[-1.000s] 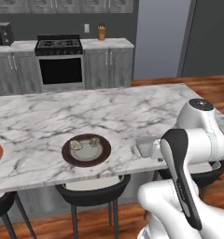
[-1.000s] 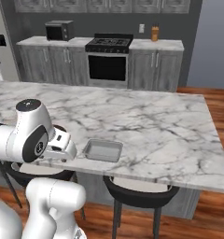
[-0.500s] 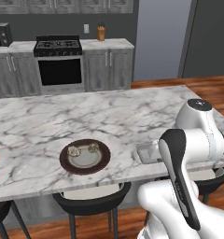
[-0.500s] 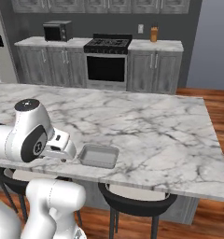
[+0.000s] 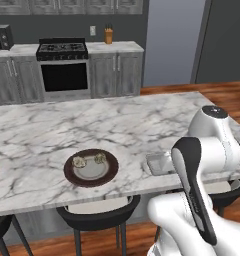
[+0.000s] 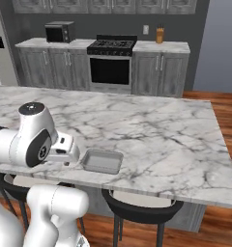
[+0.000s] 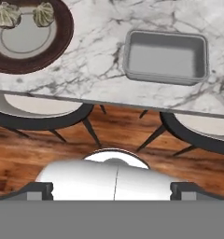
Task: Place two dumplings into each of the tupperware containers and then place the containers in the fridge.
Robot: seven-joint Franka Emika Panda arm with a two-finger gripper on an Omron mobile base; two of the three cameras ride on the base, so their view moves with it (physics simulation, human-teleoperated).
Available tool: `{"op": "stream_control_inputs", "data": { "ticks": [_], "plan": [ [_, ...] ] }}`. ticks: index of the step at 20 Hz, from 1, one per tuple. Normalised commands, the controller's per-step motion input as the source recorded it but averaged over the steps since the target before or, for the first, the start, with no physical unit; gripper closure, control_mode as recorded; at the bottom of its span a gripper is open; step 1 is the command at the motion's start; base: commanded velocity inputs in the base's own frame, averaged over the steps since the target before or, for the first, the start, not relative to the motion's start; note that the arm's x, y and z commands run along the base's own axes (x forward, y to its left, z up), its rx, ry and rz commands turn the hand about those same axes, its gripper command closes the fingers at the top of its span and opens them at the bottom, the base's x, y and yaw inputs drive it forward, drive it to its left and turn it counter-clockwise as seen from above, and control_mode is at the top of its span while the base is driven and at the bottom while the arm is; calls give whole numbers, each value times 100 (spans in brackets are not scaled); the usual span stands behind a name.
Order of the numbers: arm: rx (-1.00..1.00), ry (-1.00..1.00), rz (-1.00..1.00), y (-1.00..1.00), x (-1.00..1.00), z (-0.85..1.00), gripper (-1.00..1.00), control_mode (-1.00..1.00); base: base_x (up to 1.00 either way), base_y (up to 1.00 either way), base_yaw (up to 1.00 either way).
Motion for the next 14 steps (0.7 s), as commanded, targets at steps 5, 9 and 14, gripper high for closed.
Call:
{"op": "stream_control_inputs", "data": {
  "ticks": [5,9,14],
  "plan": [
    [0,-5,33,43,38,-8,-100,-100,0,0,0],
    [0,-2,26,87,44,0,-100,-100,0,0,0],
    [0,-3,22,100,42,0,-100,-100,0,0,0]
  ]
}}
